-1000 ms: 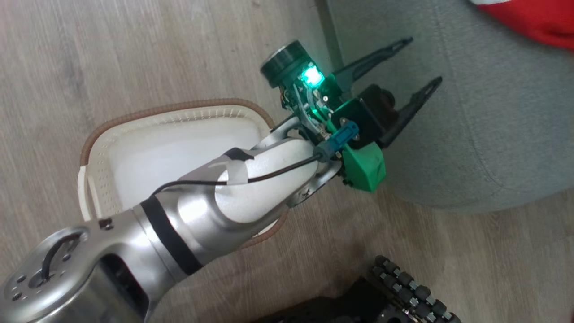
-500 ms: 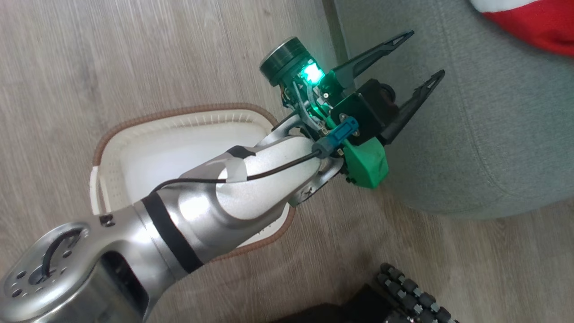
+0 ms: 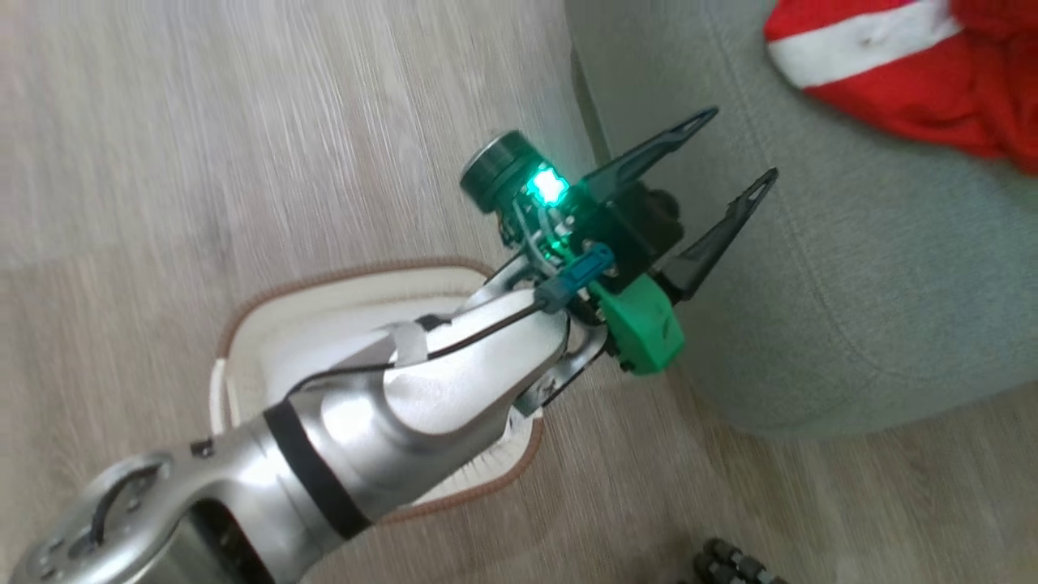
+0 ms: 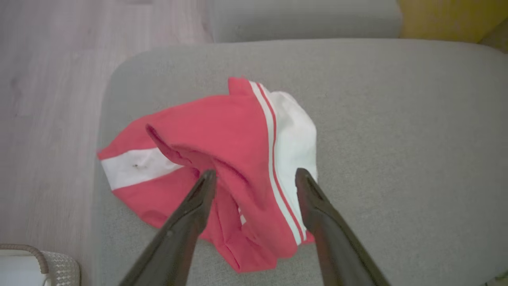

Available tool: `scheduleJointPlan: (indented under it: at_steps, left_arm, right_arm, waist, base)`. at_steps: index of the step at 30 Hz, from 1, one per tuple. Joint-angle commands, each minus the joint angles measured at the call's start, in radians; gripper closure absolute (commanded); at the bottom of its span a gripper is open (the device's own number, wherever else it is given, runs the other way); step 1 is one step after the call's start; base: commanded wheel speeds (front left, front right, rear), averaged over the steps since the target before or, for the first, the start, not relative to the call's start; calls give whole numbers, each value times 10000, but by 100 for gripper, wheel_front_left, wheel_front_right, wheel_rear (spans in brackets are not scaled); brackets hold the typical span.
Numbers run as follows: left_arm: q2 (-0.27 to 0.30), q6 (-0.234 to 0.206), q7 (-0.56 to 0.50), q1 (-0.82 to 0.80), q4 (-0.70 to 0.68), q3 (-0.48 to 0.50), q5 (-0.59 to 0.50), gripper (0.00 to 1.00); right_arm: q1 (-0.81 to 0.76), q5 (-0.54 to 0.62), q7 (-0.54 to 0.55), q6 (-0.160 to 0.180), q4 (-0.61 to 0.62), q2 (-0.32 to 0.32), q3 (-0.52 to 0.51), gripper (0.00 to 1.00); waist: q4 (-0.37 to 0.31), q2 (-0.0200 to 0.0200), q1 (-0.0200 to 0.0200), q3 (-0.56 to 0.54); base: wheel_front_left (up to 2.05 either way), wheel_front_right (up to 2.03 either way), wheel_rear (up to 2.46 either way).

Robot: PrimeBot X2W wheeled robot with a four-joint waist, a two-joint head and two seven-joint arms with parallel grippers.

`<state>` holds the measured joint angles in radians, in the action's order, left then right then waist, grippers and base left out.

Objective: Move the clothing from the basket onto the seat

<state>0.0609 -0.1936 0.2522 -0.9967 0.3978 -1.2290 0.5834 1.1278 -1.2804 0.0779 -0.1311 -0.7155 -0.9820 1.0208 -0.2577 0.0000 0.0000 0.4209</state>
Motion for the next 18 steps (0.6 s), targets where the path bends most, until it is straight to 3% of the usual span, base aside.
scheduleJointPlan:
  at_steps: [1,10,18]
  left_arm:
    - [-72,14,92,-29,-330,446,-91,0]
    - [626,51,94,1568,-1022,1710,-311,0]
    - [1326,-106,94,2618,-1623,2526,-338,0]
  right_arm:
    - [-8,-98,-214,4,115,-618,75,0]
    - [-57,-111,-1329,4,962,-809,1077,0]
    - [-624,-269,-2678,4,1527,-780,1576,0]
  waist:
    - [104,0,0,-619]
    - [462,0,0,-2129]
    - [804,0,0,-2842]
  base:
    - [0,0,0]
    - [0,0,0]
    - [0,0,0]
